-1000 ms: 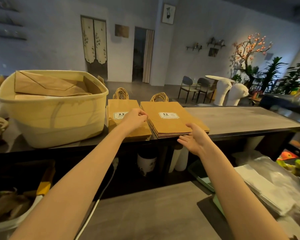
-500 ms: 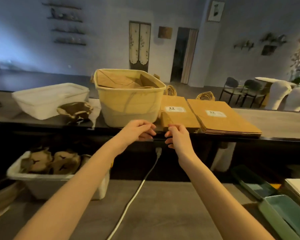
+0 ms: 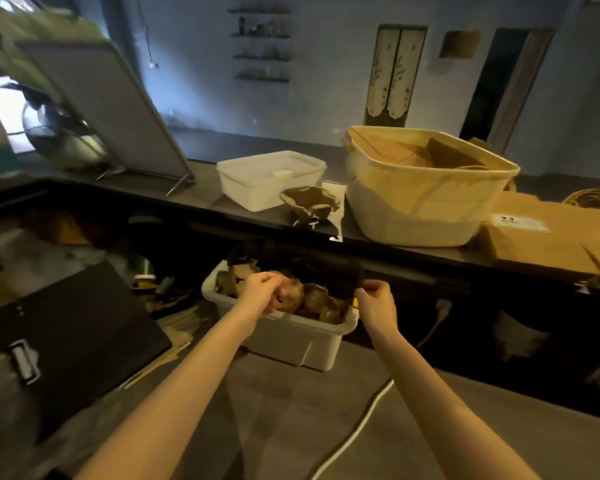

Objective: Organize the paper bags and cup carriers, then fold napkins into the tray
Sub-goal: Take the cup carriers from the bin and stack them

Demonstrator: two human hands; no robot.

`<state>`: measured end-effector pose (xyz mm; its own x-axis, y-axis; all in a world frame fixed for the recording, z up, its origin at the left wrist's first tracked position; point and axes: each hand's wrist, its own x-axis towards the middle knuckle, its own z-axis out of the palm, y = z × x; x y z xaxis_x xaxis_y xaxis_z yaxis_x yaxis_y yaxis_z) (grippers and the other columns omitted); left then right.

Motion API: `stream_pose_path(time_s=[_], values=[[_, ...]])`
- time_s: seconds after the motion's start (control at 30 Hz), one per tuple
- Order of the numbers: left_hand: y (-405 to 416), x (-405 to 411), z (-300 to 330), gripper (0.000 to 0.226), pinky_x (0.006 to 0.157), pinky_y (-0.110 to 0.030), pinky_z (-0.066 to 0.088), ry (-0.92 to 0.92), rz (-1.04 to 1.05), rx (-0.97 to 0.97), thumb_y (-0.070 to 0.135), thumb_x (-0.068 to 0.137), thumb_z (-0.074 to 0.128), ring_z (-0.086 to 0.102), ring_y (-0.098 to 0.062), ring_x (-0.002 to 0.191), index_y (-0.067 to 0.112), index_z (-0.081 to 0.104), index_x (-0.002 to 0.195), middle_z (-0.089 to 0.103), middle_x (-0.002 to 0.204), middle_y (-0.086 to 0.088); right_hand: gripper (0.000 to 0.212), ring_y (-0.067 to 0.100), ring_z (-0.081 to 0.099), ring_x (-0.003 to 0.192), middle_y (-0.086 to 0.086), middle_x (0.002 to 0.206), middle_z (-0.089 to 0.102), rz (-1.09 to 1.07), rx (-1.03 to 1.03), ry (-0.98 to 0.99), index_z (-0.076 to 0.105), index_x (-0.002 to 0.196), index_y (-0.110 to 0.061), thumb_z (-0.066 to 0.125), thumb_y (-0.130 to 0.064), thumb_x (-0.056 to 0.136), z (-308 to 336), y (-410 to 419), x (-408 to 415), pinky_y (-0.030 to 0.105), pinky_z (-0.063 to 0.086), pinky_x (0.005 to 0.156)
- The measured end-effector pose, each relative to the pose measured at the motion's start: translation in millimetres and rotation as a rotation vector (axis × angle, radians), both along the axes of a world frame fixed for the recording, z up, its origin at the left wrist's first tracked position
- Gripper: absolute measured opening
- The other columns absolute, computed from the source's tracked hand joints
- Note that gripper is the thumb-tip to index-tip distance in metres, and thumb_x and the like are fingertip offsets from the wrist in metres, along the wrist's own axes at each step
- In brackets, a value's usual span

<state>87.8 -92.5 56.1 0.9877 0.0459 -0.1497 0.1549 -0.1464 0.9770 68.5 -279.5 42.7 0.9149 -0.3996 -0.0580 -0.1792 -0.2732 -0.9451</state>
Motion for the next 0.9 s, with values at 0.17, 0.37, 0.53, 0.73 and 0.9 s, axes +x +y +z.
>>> stream_pose_path(time_s=[0.17,0.37,0.53,0.73,0.9], values=[[49.8,22.9,-18.9,0.018,0.072,-0.026,0.046,-0.058,0.240,0.182,0.015,0.094,0.052,0.060,-0.021,0.091,0.010,0.064,0.107,0.064,0.101,-0.008,0.060,0.036,0.031,0.130,0.018,0.144,0.023,-0.016,-0.237,0.145,0.029,0.141,-0.007,0.058,-0.022,0.091,-16.0,17.2,15.3,0.043,0.035,0.104],[91.2,46.3,-39.2,0.024,0.084,-0.034,0.046,-0.114,0.334,0.395,0.011,0.090,0.057,0.055,-0.028,0.109,0.010,0.062,0.113,0.058,0.116,-0.011,0.059,0.036,0.033,0.130,0.019,0.144,0.027,-0.016,-0.377,0.237,0.024,0.145,-0.007,0.052,-0.011,0.093,-30.6,28.0,26.6,0.043,0.037,0.103],[99.7,66.4,-50.4,0.038,0.095,-0.041,0.044,-0.092,0.296,0.536,0.013,0.091,0.056,0.047,-0.033,0.119,0.010,0.052,0.129,0.048,0.130,-0.016,0.050,0.028,0.048,0.117,0.015,0.138,0.038,0.022,-0.488,0.209,0.036,0.139,-0.006,0.053,-0.008,0.091,-38.9,23.0,28.4,0.032,0.043,0.085],[102.9,77.6,-58.5,0.037,0.090,-0.043,0.046,0.020,0.230,0.564,0.005,0.092,0.051,0.053,-0.035,0.113,0.004,0.050,0.129,0.056,0.123,-0.020,0.044,0.027,0.047,0.117,0.015,0.135,0.041,0.065,-0.565,0.219,0.042,0.132,-0.007,0.055,-0.008,0.090,-39.4,24.8,29.9,0.034,0.044,0.092],[104.9,72.3,-63.0,0.044,0.096,-0.043,0.045,0.031,0.263,0.553,0.000,0.090,0.051,0.050,-0.035,0.119,0.004,0.045,0.134,0.052,0.129,-0.019,0.053,0.032,0.049,0.116,0.017,0.140,0.032,0.038,-0.550,0.269,0.037,0.137,-0.007,0.057,-0.004,0.089,-37.4,23.7,21.7,0.037,0.045,0.094]])
